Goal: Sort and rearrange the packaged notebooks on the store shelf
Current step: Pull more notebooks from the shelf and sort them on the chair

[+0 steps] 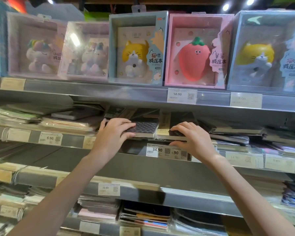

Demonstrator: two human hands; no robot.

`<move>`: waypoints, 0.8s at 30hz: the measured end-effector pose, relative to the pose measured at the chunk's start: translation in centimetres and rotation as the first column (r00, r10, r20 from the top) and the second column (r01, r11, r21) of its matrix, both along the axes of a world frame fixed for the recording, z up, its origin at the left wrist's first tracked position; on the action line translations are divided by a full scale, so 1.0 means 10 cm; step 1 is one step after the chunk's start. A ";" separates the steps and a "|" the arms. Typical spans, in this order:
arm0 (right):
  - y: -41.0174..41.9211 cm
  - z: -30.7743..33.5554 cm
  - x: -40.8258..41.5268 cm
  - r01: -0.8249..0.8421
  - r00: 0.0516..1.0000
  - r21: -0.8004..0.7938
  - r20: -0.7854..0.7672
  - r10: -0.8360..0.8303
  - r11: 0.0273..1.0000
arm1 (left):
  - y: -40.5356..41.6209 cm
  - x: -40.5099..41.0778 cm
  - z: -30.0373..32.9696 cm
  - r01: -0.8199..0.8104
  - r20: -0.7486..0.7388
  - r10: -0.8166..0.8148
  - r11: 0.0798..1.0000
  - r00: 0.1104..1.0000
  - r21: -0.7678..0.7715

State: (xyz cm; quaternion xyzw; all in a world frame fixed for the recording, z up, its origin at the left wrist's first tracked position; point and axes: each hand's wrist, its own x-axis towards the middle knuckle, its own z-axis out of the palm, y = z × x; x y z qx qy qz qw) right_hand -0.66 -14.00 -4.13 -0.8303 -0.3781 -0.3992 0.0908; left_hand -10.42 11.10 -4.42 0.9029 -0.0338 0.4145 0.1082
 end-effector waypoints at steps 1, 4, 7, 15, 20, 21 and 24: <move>0.00 0.01 -0.01 0.010 1.000 -0.010 -0.020 -0.010 1.000 | 0.02 0.00 -0.03 0.014 0.021 -0.015 0.999 1.000 0.047; 0.02 0.04 -0.03 0.043 0.997 -0.067 -0.056 -0.047 0.997 | 0.06 -0.01 -0.11 0.015 0.049 -0.025 0.983 0.999 0.184; 0.04 0.10 -0.08 0.086 0.993 -0.103 -0.076 -0.094 0.991 | 0.03 -0.01 -0.13 0.004 0.069 -0.019 0.979 0.997 0.206; -0.01 0.24 -0.26 0.109 0.992 -0.076 -0.056 -0.114 0.991 | 0.01 -0.14 0.18 -0.023 0.275 -0.068 0.949 0.959 0.315; -0.06 0.29 -0.55 0.033 0.997 -0.007 0.067 -0.033 0.999 | -0.03 -0.32 0.25 -0.092 0.374 -0.053 0.928 0.926 0.361; -0.06 0.31 -0.62 0.027 0.997 0.004 0.072 -0.027 1.000 | -0.03 -0.37 0.27 -0.098 0.390 -0.056 0.926 0.919 0.364; -0.07 0.41 -0.88 -0.020 0.993 0.046 0.117 0.015 0.999 | -0.07 -0.56 0.38 -0.137 0.456 -0.055 0.916 0.888 0.378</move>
